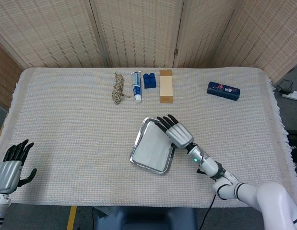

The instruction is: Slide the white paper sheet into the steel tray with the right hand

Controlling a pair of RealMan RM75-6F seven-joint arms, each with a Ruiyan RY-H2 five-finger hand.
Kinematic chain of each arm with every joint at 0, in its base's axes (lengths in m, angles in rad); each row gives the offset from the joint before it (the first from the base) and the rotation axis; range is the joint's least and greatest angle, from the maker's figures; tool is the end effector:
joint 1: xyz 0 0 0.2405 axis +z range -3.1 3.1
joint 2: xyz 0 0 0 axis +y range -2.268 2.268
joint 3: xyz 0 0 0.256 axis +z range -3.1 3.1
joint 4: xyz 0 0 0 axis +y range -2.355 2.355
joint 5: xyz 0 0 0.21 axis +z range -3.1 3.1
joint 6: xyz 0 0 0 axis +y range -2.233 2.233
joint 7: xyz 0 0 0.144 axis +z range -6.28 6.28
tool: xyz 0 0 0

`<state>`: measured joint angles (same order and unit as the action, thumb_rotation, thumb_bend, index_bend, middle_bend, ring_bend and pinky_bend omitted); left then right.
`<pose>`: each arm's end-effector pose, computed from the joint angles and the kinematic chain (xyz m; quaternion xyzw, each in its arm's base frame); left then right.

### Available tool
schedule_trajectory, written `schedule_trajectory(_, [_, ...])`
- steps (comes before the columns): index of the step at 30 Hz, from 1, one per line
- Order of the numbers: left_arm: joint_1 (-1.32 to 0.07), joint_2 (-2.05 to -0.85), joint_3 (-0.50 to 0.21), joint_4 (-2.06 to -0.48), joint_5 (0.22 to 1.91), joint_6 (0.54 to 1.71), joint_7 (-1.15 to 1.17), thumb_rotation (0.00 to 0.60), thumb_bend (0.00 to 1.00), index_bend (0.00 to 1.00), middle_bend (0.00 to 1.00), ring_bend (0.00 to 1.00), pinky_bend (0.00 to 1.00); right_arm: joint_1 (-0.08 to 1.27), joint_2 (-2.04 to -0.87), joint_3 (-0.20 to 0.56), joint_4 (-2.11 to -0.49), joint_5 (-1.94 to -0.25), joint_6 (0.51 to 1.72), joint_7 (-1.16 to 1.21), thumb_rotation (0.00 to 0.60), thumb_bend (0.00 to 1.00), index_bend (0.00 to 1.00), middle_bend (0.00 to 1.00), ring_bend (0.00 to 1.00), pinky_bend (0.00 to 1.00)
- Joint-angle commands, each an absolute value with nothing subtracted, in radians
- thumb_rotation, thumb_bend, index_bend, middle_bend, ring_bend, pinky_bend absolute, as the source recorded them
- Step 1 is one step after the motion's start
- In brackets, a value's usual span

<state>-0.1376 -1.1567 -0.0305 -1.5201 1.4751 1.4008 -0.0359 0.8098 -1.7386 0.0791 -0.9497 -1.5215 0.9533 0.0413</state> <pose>-0.3261 0.1949 0.1441 -0.6157 -0.4021 -0.3640 0.5716 -0.1693 -0.3742 -0.0536 0.8046 -0.2677 0.3765 0.3731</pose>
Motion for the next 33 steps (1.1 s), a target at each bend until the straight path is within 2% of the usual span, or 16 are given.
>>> schedule_trajectory(1, [-0.137,-1.157,-0.031,-1.520,1.475,1.402,-0.037,0.600,0.44,0.00,0.00,0.00,0.00,0.816,-1.725,0.085,-0.970,-1.510,0.937,0.019,0.600,0.35,0.00,0.00,0.00,0.00])
schedule_trajectory(10, [-0.141,-1.159,-0.031,-1.517,1.471,1.393,-0.036,0.600,0.44,0.00,0.00,0.00,0.00,0.857,-1.656,0.120,-1.099,-1.413,0.801,-0.166,0.600,0.30,0.00,0.00,0.00,0.00])
schedule_trajectory(14, [-0.139,-1.160,-0.034,-1.520,1.461,1.393,-0.030,0.600,0.44,0.00,0.00,0.00,0.00,0.878,-1.616,0.144,-1.179,-1.308,0.721,-0.300,0.600,0.29,0.00,0.00,0.00,0.00])
schedule_trajectory(19, [-0.138,-1.158,-0.034,-1.526,1.460,1.395,-0.029,0.600,0.44,0.00,0.00,0.00,0.00,0.891,-1.568,0.153,-1.267,-1.192,0.688,-0.441,0.600,0.29,0.00,0.00,0.00,0.00])
schedule_trajectory(23, [-0.138,-1.159,-0.034,-1.528,1.454,1.390,-0.025,0.600,0.44,0.00,0.00,0.00,0.00,0.934,-1.516,0.143,-1.330,-1.015,0.618,-0.576,0.600,0.29,0.00,0.00,0.00,0.00])
schedule_trajectory(27, [-0.139,-1.161,-0.036,-1.529,1.450,1.389,-0.022,0.600,0.44,0.00,0.00,0.00,0.00,0.993,-1.496,0.115,-1.371,-0.844,0.629,-0.703,0.600,0.29,0.00,0.00,0.00,0.00])
schedule_trajectory(33, [-0.140,-1.162,-0.036,-1.529,1.448,1.386,-0.020,0.600,0.44,0.00,0.00,0.00,0.00,1.063,-1.501,0.061,-1.417,-0.681,0.687,-0.822,0.600,0.29,0.00,0.00,0.00,0.00])
